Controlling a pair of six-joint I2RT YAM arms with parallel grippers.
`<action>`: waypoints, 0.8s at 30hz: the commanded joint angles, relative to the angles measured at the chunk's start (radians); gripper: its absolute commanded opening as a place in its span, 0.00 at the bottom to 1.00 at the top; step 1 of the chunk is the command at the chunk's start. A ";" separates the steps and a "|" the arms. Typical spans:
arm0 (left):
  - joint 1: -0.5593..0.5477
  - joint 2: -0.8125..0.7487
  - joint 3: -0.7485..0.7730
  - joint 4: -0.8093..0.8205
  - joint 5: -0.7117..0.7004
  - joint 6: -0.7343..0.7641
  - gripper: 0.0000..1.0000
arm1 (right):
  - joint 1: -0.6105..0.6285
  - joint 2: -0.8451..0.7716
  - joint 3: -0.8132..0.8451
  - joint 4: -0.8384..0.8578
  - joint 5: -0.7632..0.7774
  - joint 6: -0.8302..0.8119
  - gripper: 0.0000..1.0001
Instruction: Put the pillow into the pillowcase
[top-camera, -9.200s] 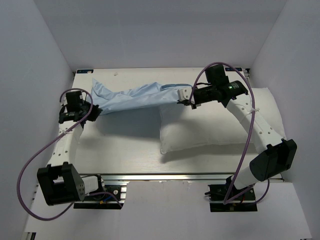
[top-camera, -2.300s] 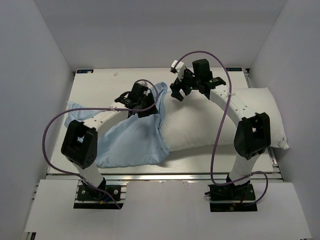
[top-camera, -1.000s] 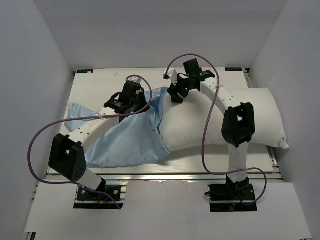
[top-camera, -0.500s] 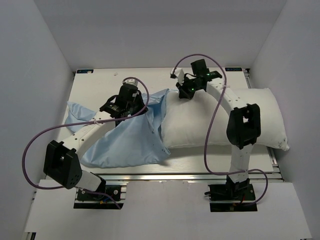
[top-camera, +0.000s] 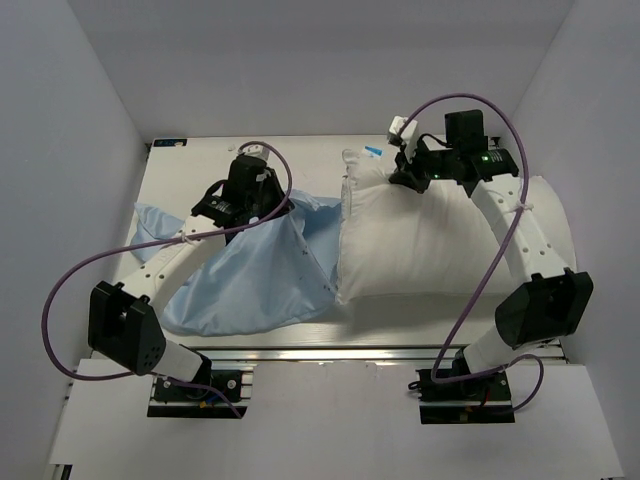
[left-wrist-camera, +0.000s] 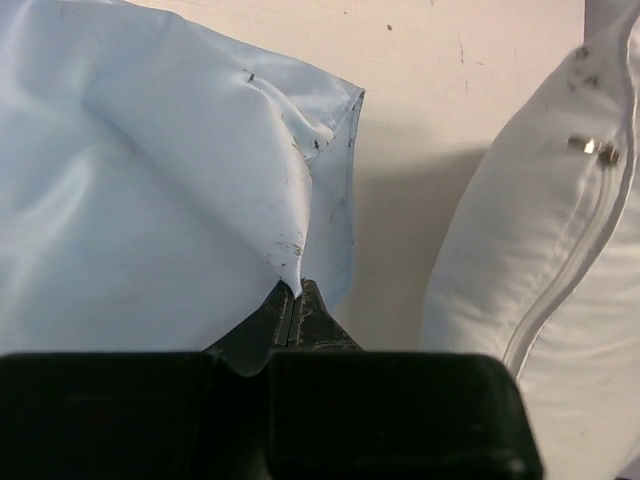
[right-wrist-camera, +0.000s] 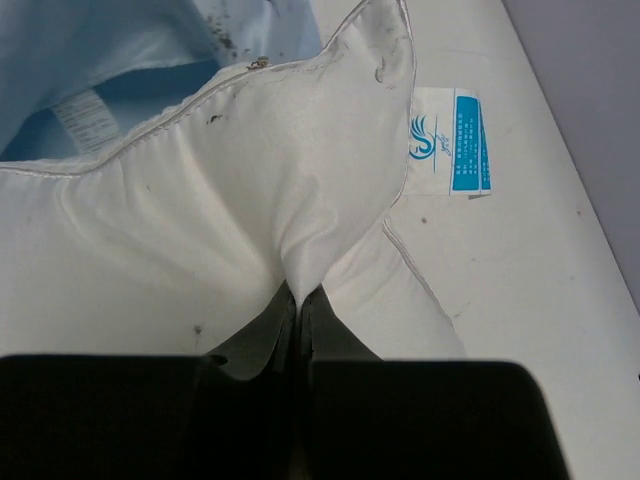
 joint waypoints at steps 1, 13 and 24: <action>0.008 0.007 0.041 0.026 0.082 0.016 0.00 | -0.007 -0.043 -0.043 -0.015 -0.076 -0.076 0.00; 0.014 -0.025 -0.014 0.046 0.217 0.047 0.00 | 0.146 -0.052 -0.231 -0.304 -0.104 -0.477 0.00; 0.017 -0.039 -0.053 0.057 0.279 0.055 0.02 | 0.315 -0.023 -0.292 -0.308 -0.058 -0.494 0.00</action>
